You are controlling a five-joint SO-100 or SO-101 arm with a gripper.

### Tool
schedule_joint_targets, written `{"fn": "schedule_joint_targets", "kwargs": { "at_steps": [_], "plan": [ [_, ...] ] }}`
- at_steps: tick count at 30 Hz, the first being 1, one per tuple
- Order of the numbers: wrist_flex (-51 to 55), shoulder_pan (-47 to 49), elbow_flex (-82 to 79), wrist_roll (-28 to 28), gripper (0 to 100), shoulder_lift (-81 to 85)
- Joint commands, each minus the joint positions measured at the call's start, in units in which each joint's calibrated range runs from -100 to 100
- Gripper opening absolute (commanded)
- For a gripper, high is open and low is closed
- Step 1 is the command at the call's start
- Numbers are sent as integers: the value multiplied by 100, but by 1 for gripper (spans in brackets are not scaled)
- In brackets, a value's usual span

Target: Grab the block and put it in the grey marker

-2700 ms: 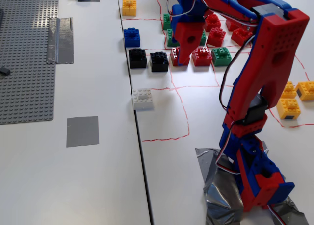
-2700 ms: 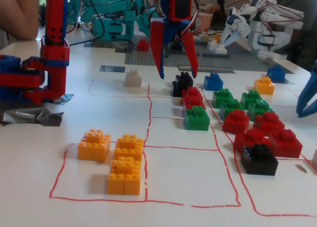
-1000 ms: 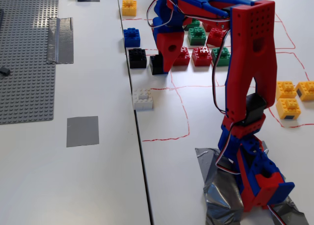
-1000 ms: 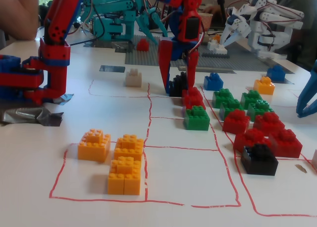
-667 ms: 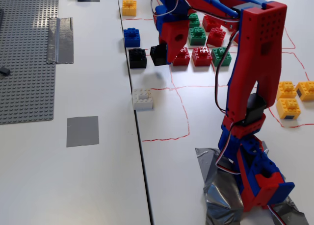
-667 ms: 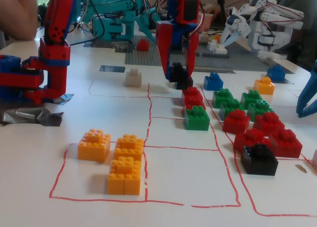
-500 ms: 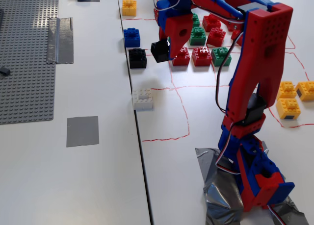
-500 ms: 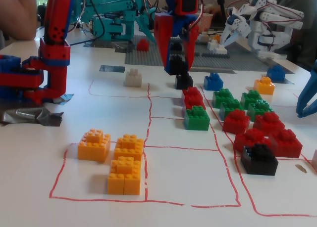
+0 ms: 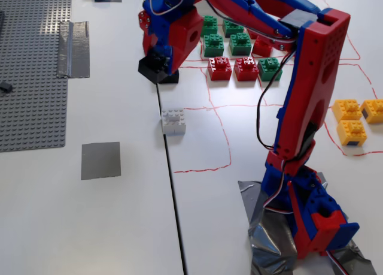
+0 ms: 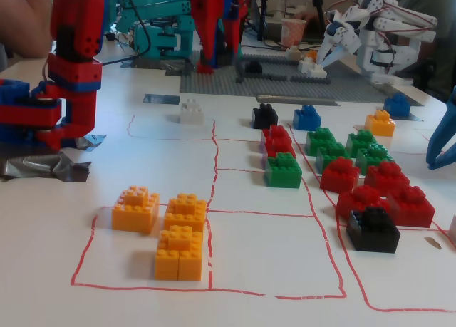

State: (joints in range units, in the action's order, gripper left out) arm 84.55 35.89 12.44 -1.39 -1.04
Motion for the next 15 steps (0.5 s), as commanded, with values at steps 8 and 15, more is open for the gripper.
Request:
{"fn": "schedule_joint_targets", "kwargs": {
  "at_steps": [8, 15],
  "plan": [
    [255, 1141, 654, -49, 0, 624],
    [-94, 1622, 109, -49, 0, 608]
  ]
}}
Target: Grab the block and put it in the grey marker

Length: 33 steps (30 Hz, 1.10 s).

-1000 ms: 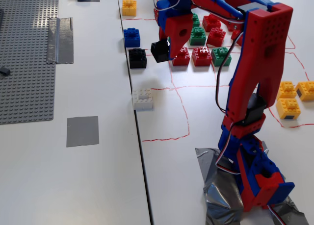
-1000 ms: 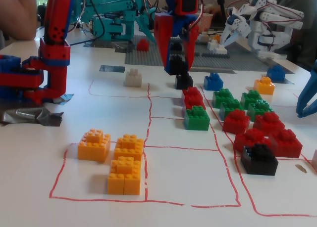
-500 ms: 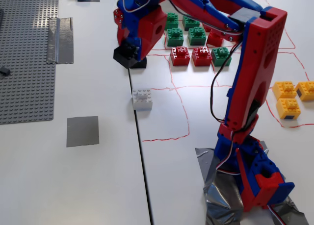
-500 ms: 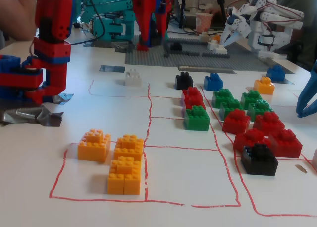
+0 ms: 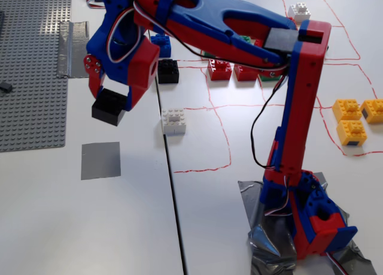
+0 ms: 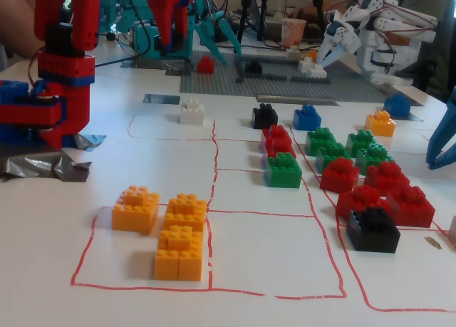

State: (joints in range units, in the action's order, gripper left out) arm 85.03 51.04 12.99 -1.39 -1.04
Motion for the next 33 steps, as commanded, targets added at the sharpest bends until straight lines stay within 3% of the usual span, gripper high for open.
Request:
{"fn": "schedule_joint_targets", "kwargs": {
  "at_steps": [1, 15, 33],
  "plan": [
    [-183, 156, 0, -29, 0, 608],
    [-1311, 283, -1390, 24, 0, 492],
    [-1895, 185, -1126, 308, 0, -779]
  ]
}}
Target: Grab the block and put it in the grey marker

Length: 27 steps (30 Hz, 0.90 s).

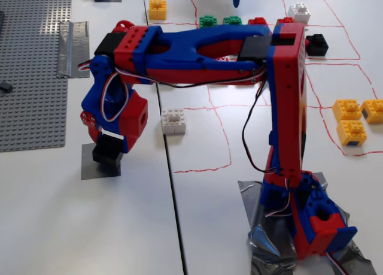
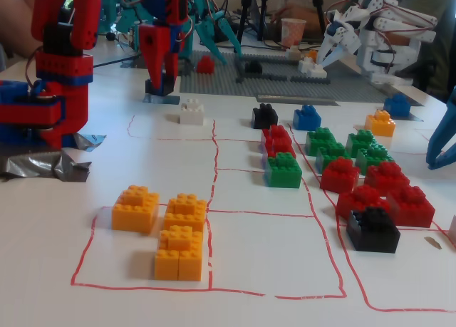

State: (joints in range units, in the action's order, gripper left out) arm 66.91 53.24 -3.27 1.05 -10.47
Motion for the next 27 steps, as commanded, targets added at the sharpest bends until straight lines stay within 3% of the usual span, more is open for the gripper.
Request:
{"fn": "schedule_joint_targets", "kwargs": {
  "at_steps": [1, 13, 15, 19, 27],
  "plan": [
    [-82, -34, 563, 68, 0, 90],
    [-107, 34, 1144, 156, 1, -446],
    [-115, 44, 1172, 166, 5, -463],
    [-26, 54, 1199, 225, 24, -463],
    [550, 211, 1290, 278, 37, -157]
  ]
}}
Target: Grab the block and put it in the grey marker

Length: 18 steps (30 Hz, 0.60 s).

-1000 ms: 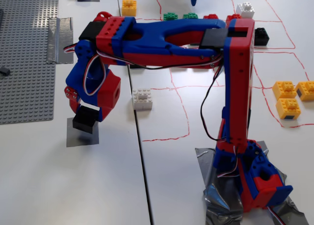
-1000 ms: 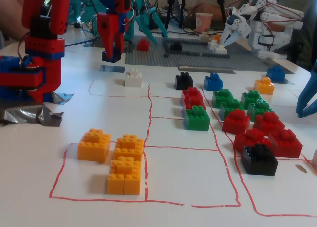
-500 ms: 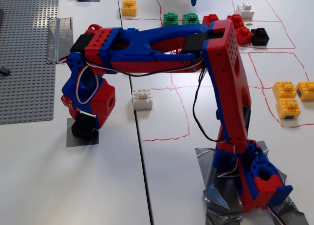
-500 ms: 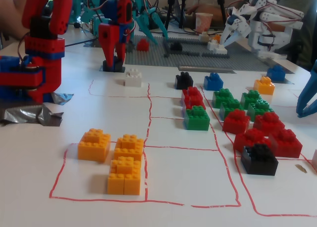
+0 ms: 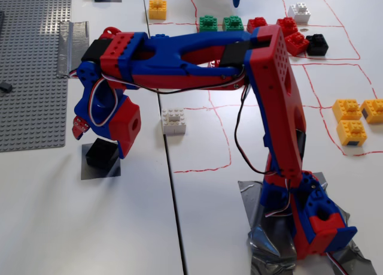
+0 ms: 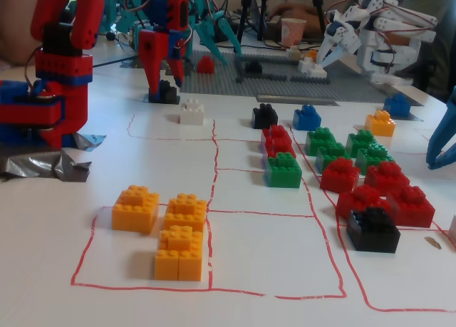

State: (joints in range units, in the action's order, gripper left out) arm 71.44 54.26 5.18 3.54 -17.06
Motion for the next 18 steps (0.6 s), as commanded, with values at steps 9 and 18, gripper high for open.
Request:
{"fn": "schedule_joint_targets", "kwargs": {
  "at_steps": [9, 18],
  "plan": [
    [454, -19, 145, -215, 36, 1847],
    [860, -667, 400, -449, 7, 2738]
  ]
}}
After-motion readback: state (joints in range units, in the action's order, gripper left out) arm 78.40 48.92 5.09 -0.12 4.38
